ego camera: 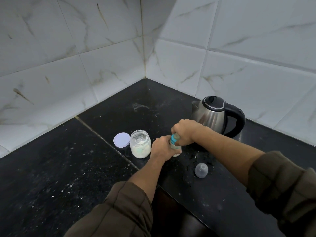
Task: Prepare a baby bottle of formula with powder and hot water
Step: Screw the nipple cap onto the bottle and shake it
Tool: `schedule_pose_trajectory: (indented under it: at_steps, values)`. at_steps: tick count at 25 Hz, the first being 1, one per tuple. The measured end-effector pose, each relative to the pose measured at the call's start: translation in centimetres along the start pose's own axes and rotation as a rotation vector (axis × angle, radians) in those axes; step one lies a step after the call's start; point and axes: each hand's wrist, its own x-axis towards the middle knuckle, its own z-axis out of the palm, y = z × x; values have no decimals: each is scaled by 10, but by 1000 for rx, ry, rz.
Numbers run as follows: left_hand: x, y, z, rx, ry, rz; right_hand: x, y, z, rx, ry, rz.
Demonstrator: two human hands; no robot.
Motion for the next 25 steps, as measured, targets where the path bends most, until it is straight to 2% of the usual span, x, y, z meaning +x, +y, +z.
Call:
schedule_pose_trajectory:
  at_steps: [2, 7, 10, 12, 15, 22, 25]
  values:
    - [-2, 1, 1, 0, 14, -3, 0, -6, 3, 15, 38, 71]
    - [-3, 2, 4, 17, 24, -10, -2, -18, 13, 275, 113, 319]
    - [-2, 3, 2, 5, 9, -19, -2, -16, 13, 271, 56, 291]
    - [-2, 2, 2, 5, 14, -11, -4, -12, 7, 149, 17, 200]
    - [-3, 2, 3, -6, 26, -15, -5, -13, 4, 41, 47, 132]
    - [-3, 1, 9, -15, 46, -21, -4, -30, 12, 313, 173, 401]
    - [-2, 0, 9, -5, 44, -20, -5, -30, 15, 364, 162, 458]
